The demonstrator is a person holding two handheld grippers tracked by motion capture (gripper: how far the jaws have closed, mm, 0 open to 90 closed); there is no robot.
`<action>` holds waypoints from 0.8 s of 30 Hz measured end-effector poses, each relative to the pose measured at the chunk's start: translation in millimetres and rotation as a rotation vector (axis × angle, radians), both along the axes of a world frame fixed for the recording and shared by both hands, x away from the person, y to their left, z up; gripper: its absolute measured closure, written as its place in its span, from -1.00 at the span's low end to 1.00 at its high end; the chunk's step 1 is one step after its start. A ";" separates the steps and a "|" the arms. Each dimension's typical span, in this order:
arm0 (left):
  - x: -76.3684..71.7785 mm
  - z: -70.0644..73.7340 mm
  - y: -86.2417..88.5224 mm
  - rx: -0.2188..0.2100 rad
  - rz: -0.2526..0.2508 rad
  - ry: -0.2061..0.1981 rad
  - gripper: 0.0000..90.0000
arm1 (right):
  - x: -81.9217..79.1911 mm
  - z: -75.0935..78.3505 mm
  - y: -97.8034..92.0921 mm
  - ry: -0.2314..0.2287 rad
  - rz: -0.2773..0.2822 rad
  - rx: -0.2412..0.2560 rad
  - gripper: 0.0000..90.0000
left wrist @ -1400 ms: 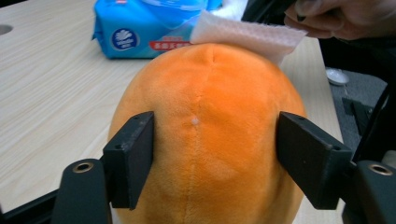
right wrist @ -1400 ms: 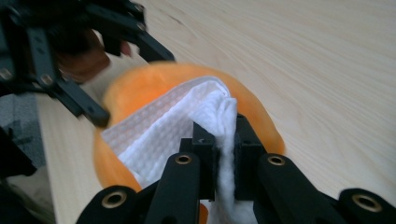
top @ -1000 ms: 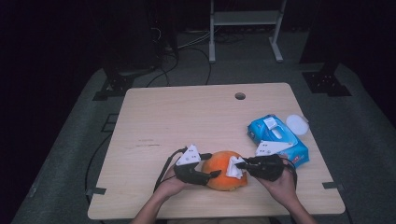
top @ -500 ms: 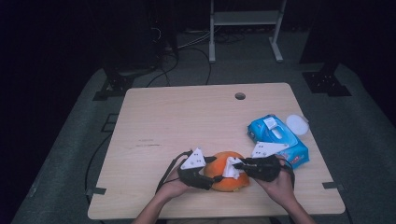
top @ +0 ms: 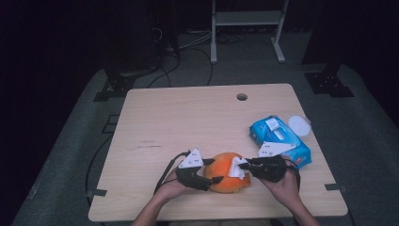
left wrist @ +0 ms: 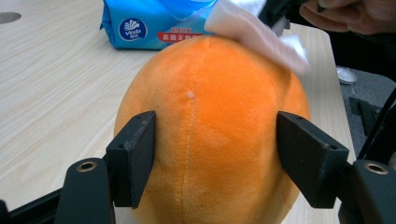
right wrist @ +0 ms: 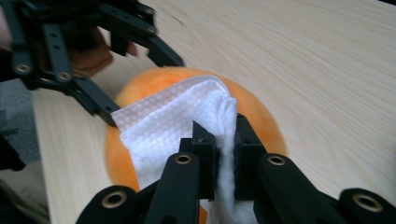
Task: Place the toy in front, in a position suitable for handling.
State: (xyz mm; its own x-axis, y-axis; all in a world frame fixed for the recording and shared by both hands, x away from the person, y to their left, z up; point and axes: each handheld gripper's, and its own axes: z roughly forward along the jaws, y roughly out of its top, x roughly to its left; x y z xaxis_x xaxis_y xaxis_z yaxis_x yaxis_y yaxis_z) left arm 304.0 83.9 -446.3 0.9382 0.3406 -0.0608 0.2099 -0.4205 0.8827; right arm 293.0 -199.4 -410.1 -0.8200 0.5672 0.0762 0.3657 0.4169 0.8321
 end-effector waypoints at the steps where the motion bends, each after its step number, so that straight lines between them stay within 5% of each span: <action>1: -0.4 -0.3 0.2 0.003 -0.003 0.000 -0.31 | 0.8 -0.6 -3.1 0.011 -0.012 -0.002 0.82; 8: 0.3 5.0 0.3 -0.018 -0.031 0.012 -0.46 | 1.7 -0.3 -1.1 0.011 -0.006 0.007 0.82; 13: 6.9 7.9 -2.7 -0.077 -0.020 0.017 -0.80 | -6.0 3.6 10.5 -0.007 0.101 0.033 0.82; 16: 6.9 2.8 -1.9 -0.060 -0.015 0.028 -0.57 | -8.5 4.4 14.6 -0.028 0.091 0.003 0.82; 18: 6.6 2.1 -0.3 -0.051 -0.004 0.025 -0.42 | -3.8 1.4 9.9 -0.002 0.069 0.019 0.82; 24: 6.7 1.0 3.6 -0.055 0.001 0.038 -0.37 | 6.5 -6.6 -4.9 0.055 0.007 0.030 0.82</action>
